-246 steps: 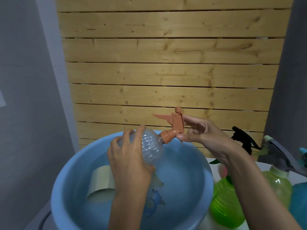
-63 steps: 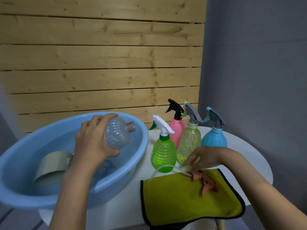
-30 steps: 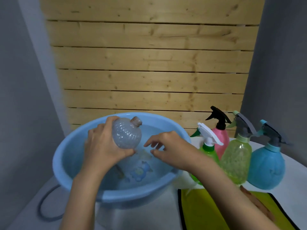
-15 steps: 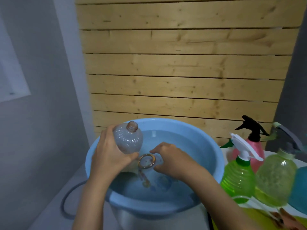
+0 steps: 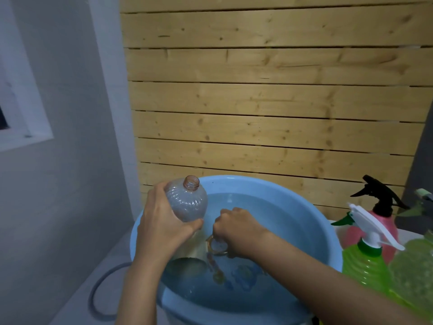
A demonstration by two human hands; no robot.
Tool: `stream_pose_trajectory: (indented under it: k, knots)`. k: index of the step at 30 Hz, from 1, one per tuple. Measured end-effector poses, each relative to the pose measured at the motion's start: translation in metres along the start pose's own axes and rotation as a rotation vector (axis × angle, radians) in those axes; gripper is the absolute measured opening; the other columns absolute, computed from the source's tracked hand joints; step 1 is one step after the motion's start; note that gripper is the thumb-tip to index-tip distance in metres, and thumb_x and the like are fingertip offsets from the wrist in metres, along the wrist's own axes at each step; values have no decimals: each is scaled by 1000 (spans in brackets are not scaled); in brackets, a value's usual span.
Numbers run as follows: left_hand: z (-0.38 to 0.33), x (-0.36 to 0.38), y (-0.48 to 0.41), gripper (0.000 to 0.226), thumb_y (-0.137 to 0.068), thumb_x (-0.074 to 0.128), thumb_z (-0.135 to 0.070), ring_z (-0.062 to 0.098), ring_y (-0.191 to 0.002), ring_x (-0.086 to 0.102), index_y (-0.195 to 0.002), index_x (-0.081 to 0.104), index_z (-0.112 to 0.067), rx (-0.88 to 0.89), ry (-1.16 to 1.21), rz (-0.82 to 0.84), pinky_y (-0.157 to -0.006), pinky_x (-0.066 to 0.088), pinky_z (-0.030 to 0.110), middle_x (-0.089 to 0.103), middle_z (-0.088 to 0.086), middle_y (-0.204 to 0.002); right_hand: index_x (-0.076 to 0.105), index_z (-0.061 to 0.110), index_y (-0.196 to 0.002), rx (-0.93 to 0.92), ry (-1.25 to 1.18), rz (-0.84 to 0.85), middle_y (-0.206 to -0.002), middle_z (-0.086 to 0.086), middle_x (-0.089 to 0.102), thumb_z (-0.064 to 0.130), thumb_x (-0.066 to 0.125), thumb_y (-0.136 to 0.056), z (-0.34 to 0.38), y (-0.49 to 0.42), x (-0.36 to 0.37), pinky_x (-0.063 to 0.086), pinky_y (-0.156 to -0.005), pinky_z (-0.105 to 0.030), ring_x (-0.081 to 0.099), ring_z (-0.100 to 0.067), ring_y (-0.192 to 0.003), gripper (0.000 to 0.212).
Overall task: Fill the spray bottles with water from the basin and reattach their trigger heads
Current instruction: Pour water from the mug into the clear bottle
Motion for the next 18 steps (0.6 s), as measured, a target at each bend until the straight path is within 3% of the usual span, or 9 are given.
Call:
stream_pose_trajectory:
  k: [6,10,13,16,18]
  knots:
    - [-8,2,0,92,-49,89,-26,23,-112,50,-128,43,-17,4,17,-35,-86,41,30,48,0,-123,59,14,-87,-3,-376,119,-95,-13,55,8,59,-82,-9,-4,20,35,-66,-30,57,-32,-92,9]
    - [-10,-2,2,94,-49,92,-26,21,-113,49,-130,44,-16,12,28,-81,-83,36,26,49,1,-125,56,20,-93,10,-619,194,-88,-3,51,6,47,-85,-9,-2,41,42,-70,-34,53,-29,-86,18]
    - [-11,-4,3,95,-50,92,-27,20,-114,48,-131,43,-17,21,32,-102,-85,34,25,49,1,-127,58,20,-101,-14,-739,228,-97,-3,58,14,49,-92,-8,-3,49,44,-83,-36,52,-26,-95,14]
    - [-14,-3,6,94,-51,91,-26,19,-114,47,-131,42,-18,20,30,-89,-85,33,23,47,0,-128,58,19,-91,7,-831,244,-91,3,55,23,50,-96,-12,-3,53,37,-80,-29,47,-21,-91,11]
    - [-15,-1,6,96,-51,91,-26,20,-115,47,-132,42,-18,18,22,-83,-85,34,24,47,0,-128,60,17,-100,77,-916,273,-104,-1,58,33,47,-98,-18,-2,54,38,-84,-31,50,-22,-98,20]
Point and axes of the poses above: each hand's wrist, its own y-axis away from the middle knuckle, its own x-axis out of the palm, z = x × y, the point moved 6 cm from there along -y, towards the middle knuckle
